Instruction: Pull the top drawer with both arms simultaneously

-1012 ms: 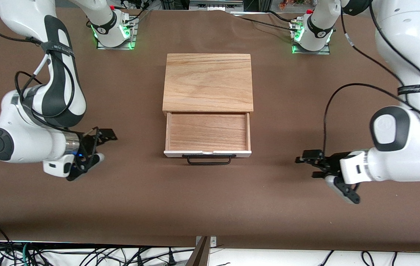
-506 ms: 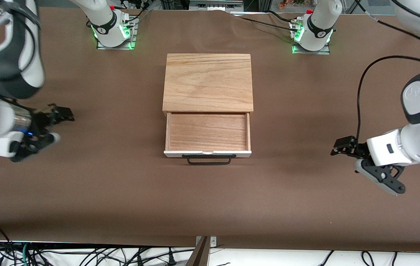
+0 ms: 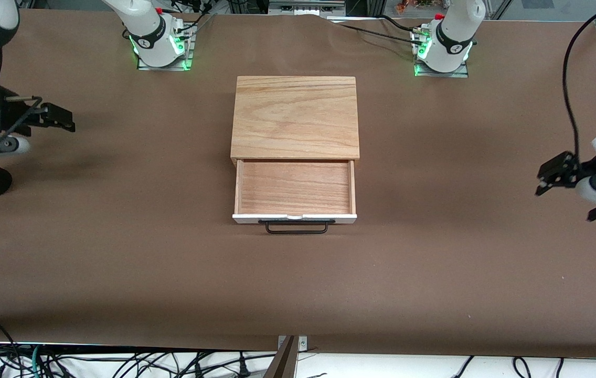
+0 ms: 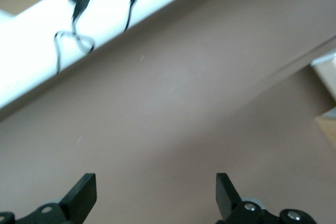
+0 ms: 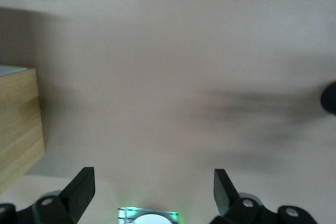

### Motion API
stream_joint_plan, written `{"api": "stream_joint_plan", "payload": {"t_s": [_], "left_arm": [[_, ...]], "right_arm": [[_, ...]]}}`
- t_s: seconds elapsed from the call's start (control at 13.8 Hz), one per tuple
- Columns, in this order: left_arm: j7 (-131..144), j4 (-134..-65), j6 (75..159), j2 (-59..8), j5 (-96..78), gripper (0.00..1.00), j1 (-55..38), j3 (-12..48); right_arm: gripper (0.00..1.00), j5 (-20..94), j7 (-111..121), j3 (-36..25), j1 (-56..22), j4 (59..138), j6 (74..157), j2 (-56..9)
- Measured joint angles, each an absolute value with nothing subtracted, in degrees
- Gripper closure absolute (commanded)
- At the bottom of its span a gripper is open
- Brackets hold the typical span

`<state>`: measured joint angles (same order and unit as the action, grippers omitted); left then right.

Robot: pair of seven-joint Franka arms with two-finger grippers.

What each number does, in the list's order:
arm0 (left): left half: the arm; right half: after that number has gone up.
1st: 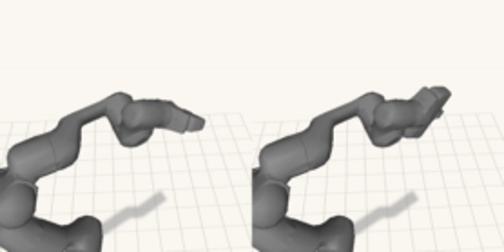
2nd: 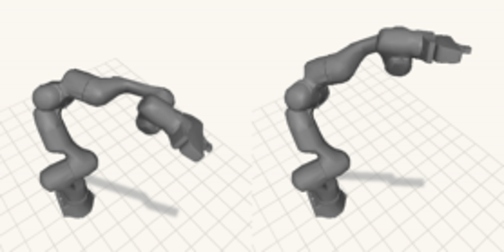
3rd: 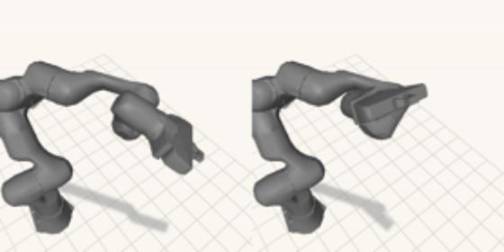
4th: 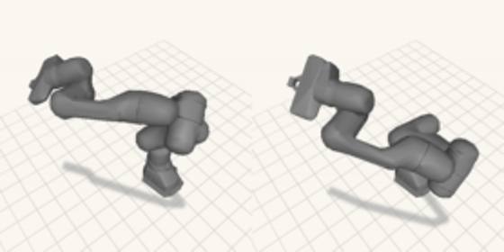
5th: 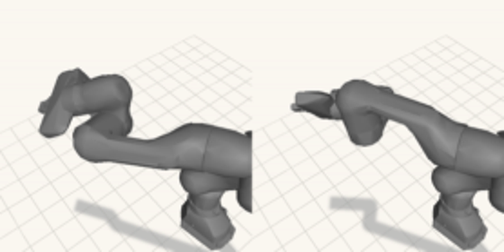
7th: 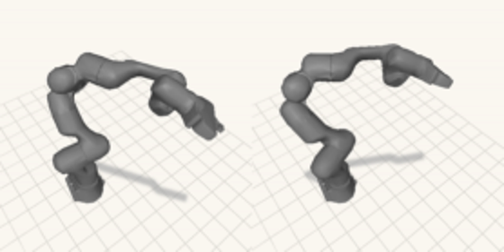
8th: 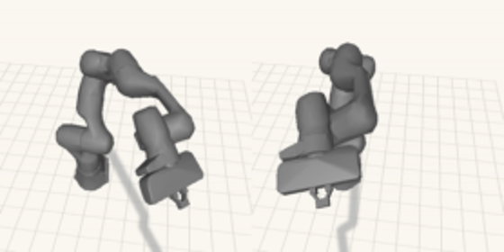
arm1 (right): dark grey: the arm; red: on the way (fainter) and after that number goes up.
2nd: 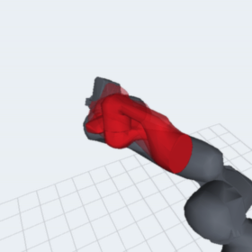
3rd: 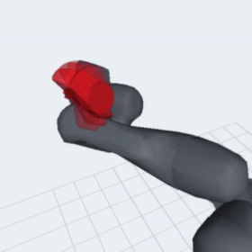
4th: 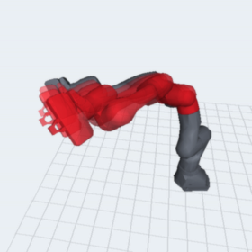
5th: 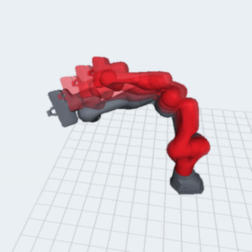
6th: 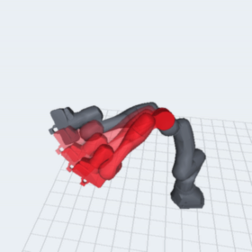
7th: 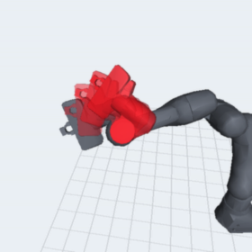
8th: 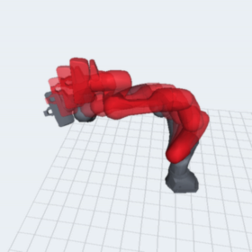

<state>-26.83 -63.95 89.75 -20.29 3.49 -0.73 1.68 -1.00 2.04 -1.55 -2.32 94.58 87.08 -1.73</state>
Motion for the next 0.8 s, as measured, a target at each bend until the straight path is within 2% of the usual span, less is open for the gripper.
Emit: {"api": "stream_joint_plan", "payload": {"t_s": [0.29,0.8], "left_arm": [[-11.6,-67.8,82.7,-17.0,4.2,0.0,-0.7,1.9],[-1.3,-80.7,80.8,-6.3,1.1,0.0,-0.6,4.0]], "right_arm": [[0.0,-0.4,0.5,0.4,1.9,96.8,88.6,-0.6],[0.0,1.0,0.5,0.9,1.6,96.9,90.1,-1.3]]}}
